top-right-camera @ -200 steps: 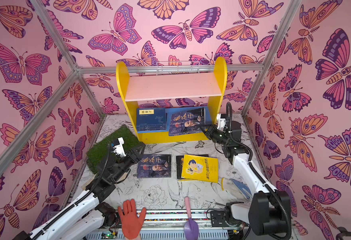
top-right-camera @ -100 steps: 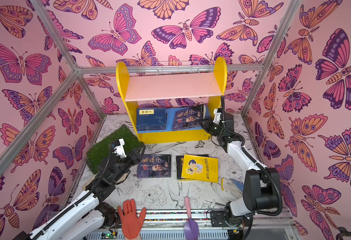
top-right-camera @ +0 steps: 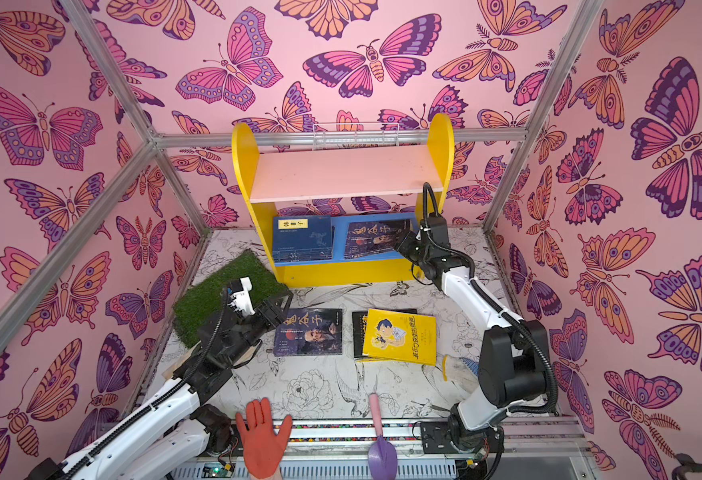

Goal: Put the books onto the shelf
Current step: 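Open the right gripper and pull it back from the shelf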

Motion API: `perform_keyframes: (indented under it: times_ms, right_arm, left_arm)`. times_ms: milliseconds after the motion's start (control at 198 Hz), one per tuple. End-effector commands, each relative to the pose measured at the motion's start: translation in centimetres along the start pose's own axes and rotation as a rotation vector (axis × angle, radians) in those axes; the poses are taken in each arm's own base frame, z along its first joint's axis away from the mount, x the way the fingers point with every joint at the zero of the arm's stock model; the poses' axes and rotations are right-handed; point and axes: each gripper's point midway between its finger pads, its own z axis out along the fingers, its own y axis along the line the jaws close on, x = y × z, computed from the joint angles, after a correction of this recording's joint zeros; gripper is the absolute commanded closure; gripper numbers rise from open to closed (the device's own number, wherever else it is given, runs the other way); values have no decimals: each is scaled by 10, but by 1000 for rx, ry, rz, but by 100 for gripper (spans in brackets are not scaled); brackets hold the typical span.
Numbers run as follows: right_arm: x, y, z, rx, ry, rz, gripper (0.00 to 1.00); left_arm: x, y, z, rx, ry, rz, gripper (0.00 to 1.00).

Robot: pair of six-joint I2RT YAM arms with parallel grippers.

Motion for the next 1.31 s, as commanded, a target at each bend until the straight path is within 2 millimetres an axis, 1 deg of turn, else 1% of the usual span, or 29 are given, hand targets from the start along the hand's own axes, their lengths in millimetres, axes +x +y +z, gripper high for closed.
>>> perform_keyframes:
  times_ms: [0,66,121,131,152,207,283,369,500,551,626,722,783,808,823,859,924,1020,1111,1207,1308]
  right_arm:
    - [-8,-26,-7,173,-49,-8,37]
    - [-8,-37,-13,224,-60,-1,35]
    - [-3,-46,-13,259,-56,-2,35]
    - [-7,-42,-20,246,-72,-2,35]
    - [-8,-40,-24,241,-75,-6,35]
    - [-4,-40,-26,235,-58,-24,36]
    - [5,-33,-30,189,-13,-51,42]
    - [23,-26,-36,140,42,-76,50]
    - [61,-17,-46,154,126,-184,60]
    - [76,-14,-45,156,159,-210,64]
    - [94,-12,-37,152,198,-212,67]
    - [105,-10,-19,125,228,-166,68]
    - [106,-6,-8,107,228,-150,68]
    - [104,-1,-6,89,223,-150,68]
    - [109,-6,2,106,238,-151,68]
    - [108,-6,8,113,238,-153,68]
    - [102,-5,18,124,229,-163,68]
    - [91,-10,28,150,218,-158,68]
    - [77,-17,32,170,193,-150,68]
    - [61,-24,31,182,164,-139,68]
    - [50,-30,31,185,147,-128,68]
  left_arm:
    - [4,5,0,-5,12,-2,36]
    - [4,5,0,-6,12,-2,36]
    - [4,5,0,-7,13,-3,36]
    - [5,6,1,-8,14,-4,36]
    - [4,6,1,-9,13,-4,36]
    - [5,5,1,-7,16,-4,36]
    - [5,6,1,-6,17,-3,36]
    - [6,7,1,-9,19,-5,36]
    - [8,8,3,-14,26,-3,36]
    - [8,8,4,-15,29,-1,36]
    - [8,7,7,-12,36,0,36]
    - [8,4,9,-7,41,1,36]
    - [7,3,9,-2,41,3,36]
    - [6,2,8,0,40,3,36]
    - [6,2,8,0,39,4,36]
    - [6,2,7,-2,35,2,36]
    - [5,3,5,-7,29,2,36]
    - [5,5,0,-16,24,4,36]
    - [5,8,-3,-25,23,5,36]
    - [8,12,-6,-37,26,4,36]
    - [10,15,-6,-47,32,5,36]
